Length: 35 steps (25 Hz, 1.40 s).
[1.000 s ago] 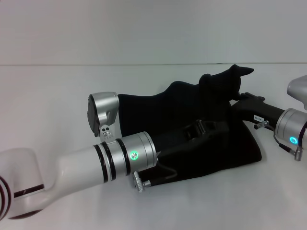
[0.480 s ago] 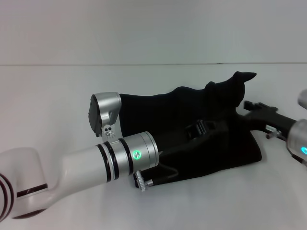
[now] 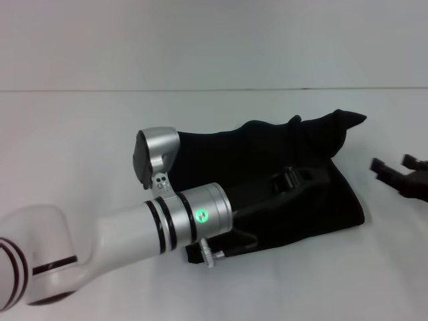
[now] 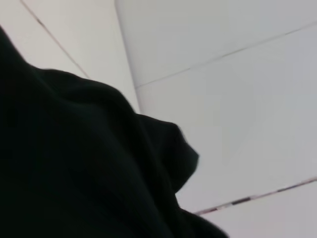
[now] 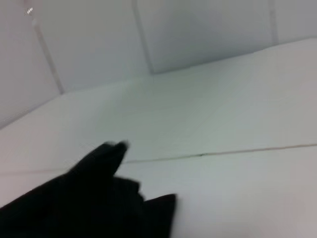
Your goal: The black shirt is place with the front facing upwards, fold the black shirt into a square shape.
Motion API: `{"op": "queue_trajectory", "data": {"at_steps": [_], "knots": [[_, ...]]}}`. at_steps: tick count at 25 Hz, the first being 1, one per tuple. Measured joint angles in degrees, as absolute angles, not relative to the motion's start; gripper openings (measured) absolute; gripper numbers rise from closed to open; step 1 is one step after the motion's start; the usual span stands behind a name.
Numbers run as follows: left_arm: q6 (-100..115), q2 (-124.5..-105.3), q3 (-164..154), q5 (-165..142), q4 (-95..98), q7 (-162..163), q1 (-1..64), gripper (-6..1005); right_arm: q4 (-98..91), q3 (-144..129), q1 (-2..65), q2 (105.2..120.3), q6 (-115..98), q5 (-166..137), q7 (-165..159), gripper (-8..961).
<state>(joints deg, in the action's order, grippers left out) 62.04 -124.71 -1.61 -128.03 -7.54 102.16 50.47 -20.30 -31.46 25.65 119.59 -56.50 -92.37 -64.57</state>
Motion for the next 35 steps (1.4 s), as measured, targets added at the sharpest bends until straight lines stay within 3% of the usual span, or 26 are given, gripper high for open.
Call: {"op": "queue_trajectory", "data": {"at_steps": [12, 17, 22, 25, 30, 35], "knots": [[72.86, -124.34, -1.67, -131.86, -8.69, 97.65, 49.18, 271, -20.29, -26.03, 24.02, 119.55, -62.01, -90.32, -69.72, 807], [85.00, -124.18, -2.02, -136.41, -0.44, 98.06, 46.40, 380, -20.73, -28.26, 24.22, 117.51, -70.56, -91.46, -79.85, 805], [98.42, -123.95, -2.62, -136.57, 12.22, 97.49, 41.17, 621, -24.07, -32.17, 26.05, 115.65, -79.73, -95.14, -89.27, 803], [103.72, -123.46, -5.19, -136.39, 18.80, 96.71, 38.44, 848, -27.39, -33.21, 27.67, 114.84, -81.60, -98.81, -99.57, 802], [108.57, -122.18, -10.88, -136.35, 26.22, 87.00, 33.53, 952, -30.67, -34.10, 32.46, 112.77, -82.14, -107.58, -114.98, 801], [109.51, -122.34, -15.13, -136.59, 32.06, 78.92, 30.41, 952, -32.21, -37.37, 40.00, 110.82, -80.46, -121.62, -130.43, 799]]}}
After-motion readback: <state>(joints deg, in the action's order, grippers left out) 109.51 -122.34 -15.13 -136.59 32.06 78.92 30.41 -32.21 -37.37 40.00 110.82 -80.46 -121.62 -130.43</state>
